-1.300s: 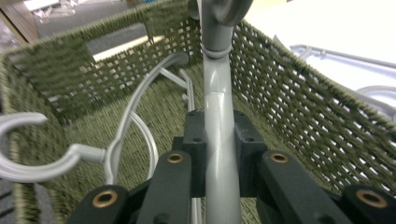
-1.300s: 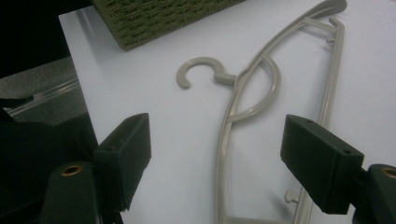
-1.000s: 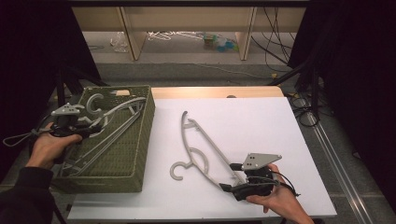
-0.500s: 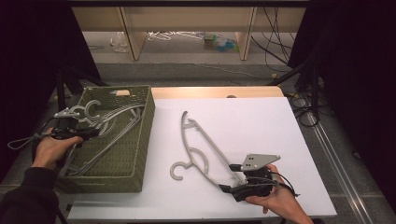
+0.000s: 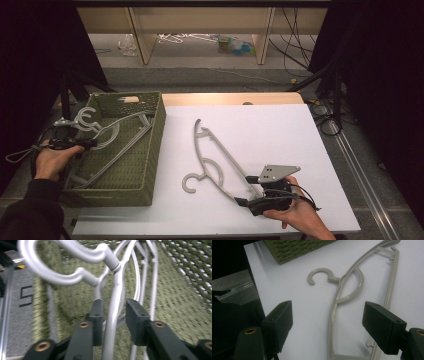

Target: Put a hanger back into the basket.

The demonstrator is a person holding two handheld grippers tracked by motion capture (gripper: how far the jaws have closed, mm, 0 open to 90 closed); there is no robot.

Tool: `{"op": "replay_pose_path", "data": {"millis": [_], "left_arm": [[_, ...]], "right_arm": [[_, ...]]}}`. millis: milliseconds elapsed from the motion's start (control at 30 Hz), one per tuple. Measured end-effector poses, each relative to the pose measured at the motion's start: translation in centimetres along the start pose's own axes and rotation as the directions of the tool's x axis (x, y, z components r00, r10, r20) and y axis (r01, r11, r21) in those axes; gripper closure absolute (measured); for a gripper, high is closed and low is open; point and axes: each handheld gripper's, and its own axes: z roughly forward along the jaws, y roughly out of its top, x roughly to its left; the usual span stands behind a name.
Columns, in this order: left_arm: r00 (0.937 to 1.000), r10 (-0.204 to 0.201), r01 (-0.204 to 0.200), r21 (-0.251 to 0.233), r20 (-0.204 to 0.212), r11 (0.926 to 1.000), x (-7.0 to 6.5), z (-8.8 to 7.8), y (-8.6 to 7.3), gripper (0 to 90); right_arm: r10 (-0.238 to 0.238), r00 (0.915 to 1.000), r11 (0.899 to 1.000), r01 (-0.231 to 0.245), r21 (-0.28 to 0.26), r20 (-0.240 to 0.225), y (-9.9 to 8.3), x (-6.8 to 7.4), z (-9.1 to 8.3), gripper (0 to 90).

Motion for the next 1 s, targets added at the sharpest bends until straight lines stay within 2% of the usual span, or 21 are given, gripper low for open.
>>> {"op": "replay_pose_path", "data": {"millis": [67,133,200,367,433,533,733,833,933,1000], "left_arm": [[0.9999,-0.008,0.008,0.002,-0.010,1.0000,0.2,-0.2,-0.1,60.7],[0.9995,-0.029,0.028,-0.019,-0.013,0.9994,0.3,-0.6,-0.2,54.7],[0.9992,-0.036,0.036,-0.032,-0.014,0.9988,0.3,-1.0,-0.3,52.7],[0.9989,-0.047,0.047,-0.112,0.000,0.9926,-0.7,-2.2,-0.1,45.7],[0.9977,-0.066,0.067,-0.159,0.015,0.9851,-1.4,-2.7,-0.1,43.0],[0.9972,-0.065,0.071,-0.201,0.036,0.9770,-2.3,-3.6,0.0,38.4],[0.9952,-0.034,0.059,-0.280,0.092,0.9581,-4.6,-5.6,0.1,34.9],[0.9917,-0.015,0.055,-0.313,0.127,0.9482,-5.8,-6.2,0.0,33.6],[0.9876,0.020,0.035,-0.341,0.156,0.9393,-7.3,-7.0,-0.1,31.5],[0.9817,0.035,0.035,-0.357,0.187,0.9336,-8.5,-7.6,-0.2,29.3]], "right_arm": [[-0.001,1.0000,1.000,0.001,0.001,0.002,0.0,0.0,0.0,25.5],[0.000,1.0000,1.000,0.000,0.000,0.003,0.0,0.0,0.0,25.5],[0.004,1.0000,1.000,-0.004,0.003,0.004,-0.1,-0.1,0.1,25.5],[0.002,1.0000,1.000,-0.002,0.005,0.004,-0.1,-0.1,0.1,25.5],[0.005,1.0000,1.000,-0.005,0.006,0.002,-0.1,-0.1,0.1,25.5],[0.003,1.0000,1.000,-0.003,0.004,0.006,-0.1,-0.1,0.1,25.5],[0.002,0.9999,1.000,-0.002,-0.003,0.014,-0.1,-0.1,0.2,25.5],[0.010,0.9998,1.000,-0.010,-0.005,0.016,-0.1,-0.2,0.1,25.5],[0.011,0.9999,1.000,-0.011,-0.003,0.014,-0.2,-0.2,0.2,25.4],[0.007,0.9998,1.000,-0.007,-0.004,0.019,-0.2,-0.2,0.3,25.4]]}}
